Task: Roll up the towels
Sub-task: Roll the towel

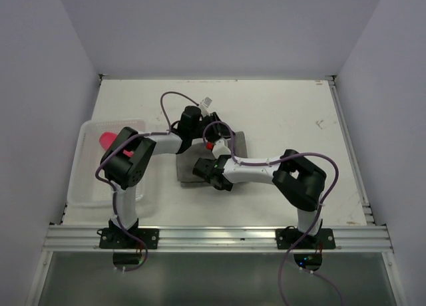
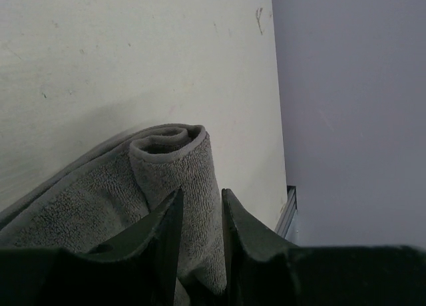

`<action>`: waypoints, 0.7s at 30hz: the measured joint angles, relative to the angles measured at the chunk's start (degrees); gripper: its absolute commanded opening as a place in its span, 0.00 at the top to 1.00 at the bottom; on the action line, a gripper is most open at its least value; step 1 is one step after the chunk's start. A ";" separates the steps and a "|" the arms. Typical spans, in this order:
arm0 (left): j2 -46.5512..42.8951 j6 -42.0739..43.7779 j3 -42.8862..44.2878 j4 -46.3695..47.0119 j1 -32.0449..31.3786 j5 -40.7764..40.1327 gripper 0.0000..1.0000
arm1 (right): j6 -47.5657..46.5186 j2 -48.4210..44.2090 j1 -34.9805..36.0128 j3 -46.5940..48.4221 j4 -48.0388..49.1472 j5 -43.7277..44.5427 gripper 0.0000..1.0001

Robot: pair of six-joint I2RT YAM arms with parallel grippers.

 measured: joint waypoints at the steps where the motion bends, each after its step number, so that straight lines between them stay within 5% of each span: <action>1: 0.04 -0.42 -0.33 0.72 0.57 0.55 0.67 | 0.00 0.00 0.00 -0.09 0.31 0.00 1.00; 10: 3.02 -5.57 -0.57 10.03 2.27 5.14 0.67 | -0.46 -0.02 -0.02 -1.84 3.30 -0.09 1.00; 21: 6.91 -5.95 -1.31 10.45 0.37 5.73 0.67 | -0.50 -2.29 -0.76 -4.37 7.04 -1.51 1.00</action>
